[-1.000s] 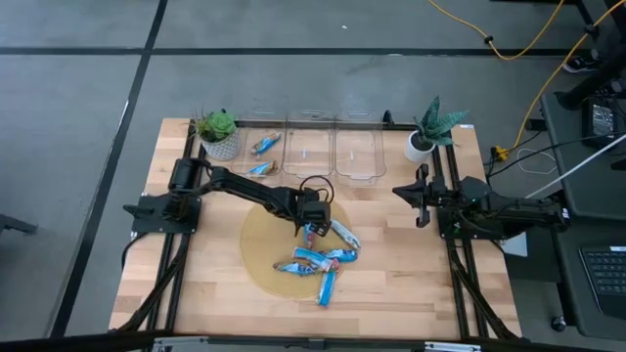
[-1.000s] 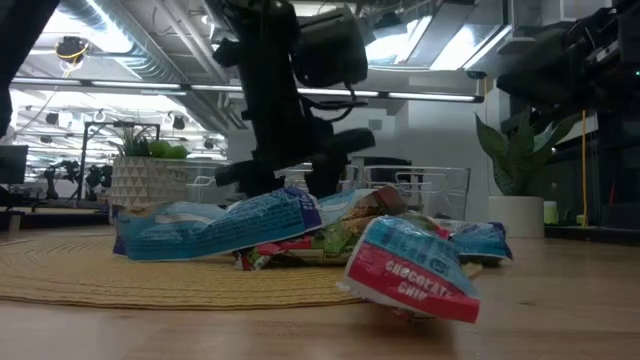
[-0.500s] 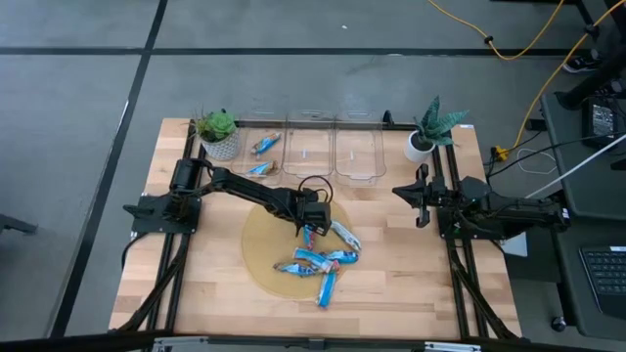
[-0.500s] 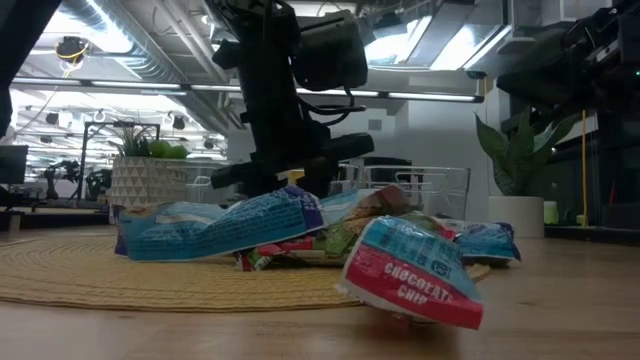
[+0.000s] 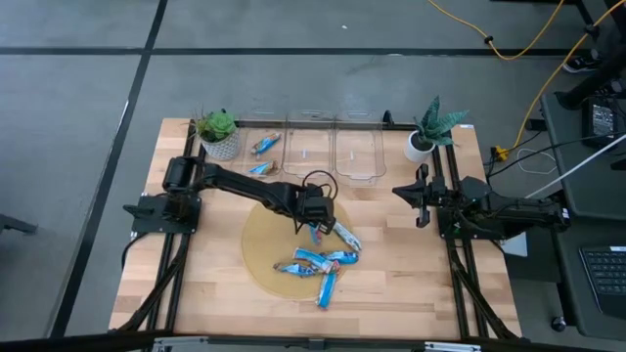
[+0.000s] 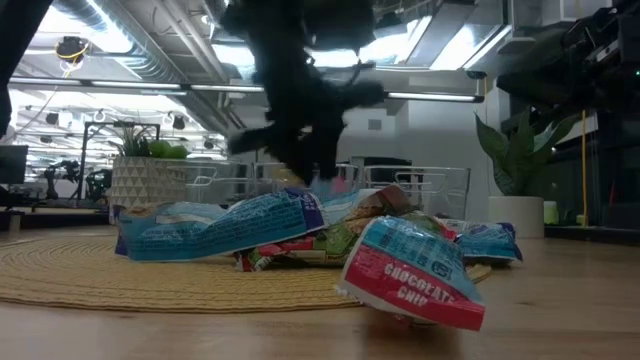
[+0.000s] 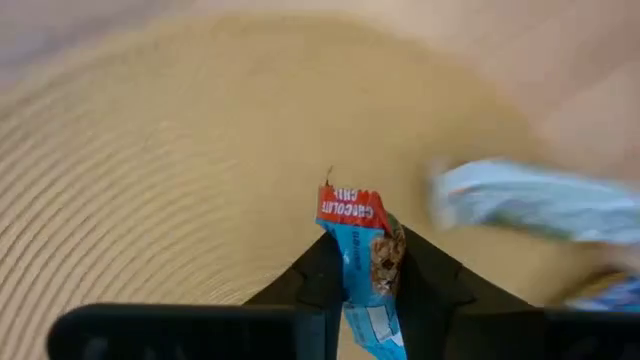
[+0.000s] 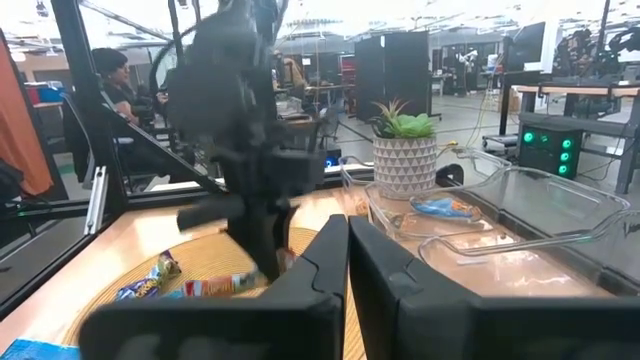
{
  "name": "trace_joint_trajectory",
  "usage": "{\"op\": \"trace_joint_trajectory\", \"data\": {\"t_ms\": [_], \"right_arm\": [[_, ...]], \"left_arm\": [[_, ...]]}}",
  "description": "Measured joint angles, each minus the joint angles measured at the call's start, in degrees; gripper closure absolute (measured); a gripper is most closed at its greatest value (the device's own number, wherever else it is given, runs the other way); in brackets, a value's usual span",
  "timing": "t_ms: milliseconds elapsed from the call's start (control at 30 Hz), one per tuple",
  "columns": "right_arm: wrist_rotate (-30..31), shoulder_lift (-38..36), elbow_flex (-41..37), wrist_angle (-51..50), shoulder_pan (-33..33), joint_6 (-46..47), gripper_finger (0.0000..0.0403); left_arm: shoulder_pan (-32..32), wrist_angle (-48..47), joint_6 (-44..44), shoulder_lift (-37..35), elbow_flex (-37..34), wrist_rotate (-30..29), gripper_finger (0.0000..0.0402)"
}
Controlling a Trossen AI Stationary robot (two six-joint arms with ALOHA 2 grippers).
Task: Pick and place Granola Bars by type
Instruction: Put the red granola bar into the middle transparent bin
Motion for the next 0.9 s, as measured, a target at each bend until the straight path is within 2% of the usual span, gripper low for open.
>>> {"op": "trace_joint_trajectory", "data": {"t_ms": [233, 533, 633, 900], "right_arm": [[-1.2, 0.0, 0.0, -1.1, 0.0, 0.0, 0.0386], [-1.4, 0.0, 0.0, -1.8, 0.0, 0.0, 0.0386], [-1.4, 0.0, 0.0, -1.9, 0.0, 0.0, 0.0386], [-1.3, 0.0, 0.0, -2.2, 0.0, 0.0, 0.0386]], "left_arm": [[-0.5, -5.2, 1.6, -7.0, 5.7, -7.4, 0.0343], [-2.9, -3.9, 7.7, -15.2, 7.8, -18.5, 0.0343], [-3.1, -3.6, 7.8, -16.6, 7.8, -20.2, 0.0343], [-2.5, -2.9, 13.4, -17.5, 8.1, -20.4, 0.0343]]}}
